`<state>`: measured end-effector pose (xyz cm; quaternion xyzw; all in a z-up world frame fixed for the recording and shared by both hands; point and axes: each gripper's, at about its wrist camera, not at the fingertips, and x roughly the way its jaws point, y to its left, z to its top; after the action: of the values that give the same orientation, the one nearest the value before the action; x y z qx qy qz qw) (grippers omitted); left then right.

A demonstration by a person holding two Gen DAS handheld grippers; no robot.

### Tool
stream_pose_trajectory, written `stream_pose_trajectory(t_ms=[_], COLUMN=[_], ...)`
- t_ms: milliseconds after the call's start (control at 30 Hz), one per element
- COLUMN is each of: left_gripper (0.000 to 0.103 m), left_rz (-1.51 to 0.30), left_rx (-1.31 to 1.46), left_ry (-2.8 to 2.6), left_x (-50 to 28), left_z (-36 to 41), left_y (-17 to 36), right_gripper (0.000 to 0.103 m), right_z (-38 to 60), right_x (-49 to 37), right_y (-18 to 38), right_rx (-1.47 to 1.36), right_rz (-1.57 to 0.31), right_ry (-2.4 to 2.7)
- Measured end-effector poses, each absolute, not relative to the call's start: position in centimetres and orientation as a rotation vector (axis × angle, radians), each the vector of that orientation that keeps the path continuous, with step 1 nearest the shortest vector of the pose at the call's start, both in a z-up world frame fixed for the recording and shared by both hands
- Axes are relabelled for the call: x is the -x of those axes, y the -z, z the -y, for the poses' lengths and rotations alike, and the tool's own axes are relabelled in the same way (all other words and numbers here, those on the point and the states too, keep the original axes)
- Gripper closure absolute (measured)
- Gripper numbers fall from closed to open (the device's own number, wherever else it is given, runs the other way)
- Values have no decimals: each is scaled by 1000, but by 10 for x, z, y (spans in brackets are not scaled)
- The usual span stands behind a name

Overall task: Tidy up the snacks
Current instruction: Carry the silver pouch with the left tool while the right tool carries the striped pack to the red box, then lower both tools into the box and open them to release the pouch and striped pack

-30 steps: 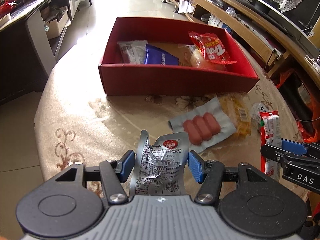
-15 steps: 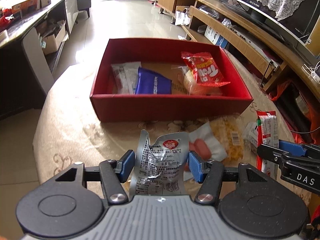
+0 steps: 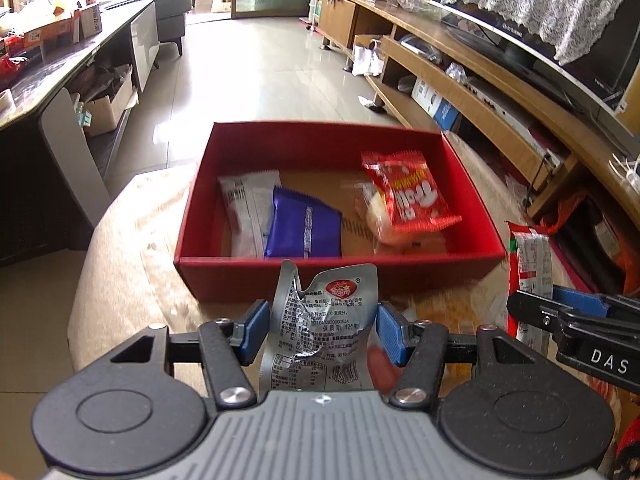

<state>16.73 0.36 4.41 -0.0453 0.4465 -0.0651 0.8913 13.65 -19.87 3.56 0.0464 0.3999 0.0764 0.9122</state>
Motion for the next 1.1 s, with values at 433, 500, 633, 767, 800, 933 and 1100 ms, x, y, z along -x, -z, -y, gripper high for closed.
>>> stream_pose_trajectory(t_ms=[433, 500, 633, 767, 800, 933, 1100], left_gripper=[50, 50, 50, 50, 50, 50, 50], left_rz=[-901, -898, -893, -884, -884, -875, -880], left_rx=[126, 129, 139, 144, 147, 156, 160], left_ry=[99, 94, 89, 85, 83, 77, 49], left_x=[-206, -211, -221, -231, -234, -244, -259], left_z=[-9, -10, -11, -11, -11, -14, -17], left_y=[-53, -54, -56, -58, -58, -61, -57], right_gripper=[49, 49, 49, 49, 49, 49, 49], right_z=[188, 186, 182, 176, 175, 167, 153], right_x=[-170, -175, -185, -196, -200, -211, -228], right_y=[-46, -46, -49, -51, -51, -54, -52], right_rx=[-102, -99, -100, -101, -105, -110, -95], right_rz=[-795, -791, -785, -779, -779, -771, -769], right_ry=[-182, -184, -194, -206, -210, -226, -252])
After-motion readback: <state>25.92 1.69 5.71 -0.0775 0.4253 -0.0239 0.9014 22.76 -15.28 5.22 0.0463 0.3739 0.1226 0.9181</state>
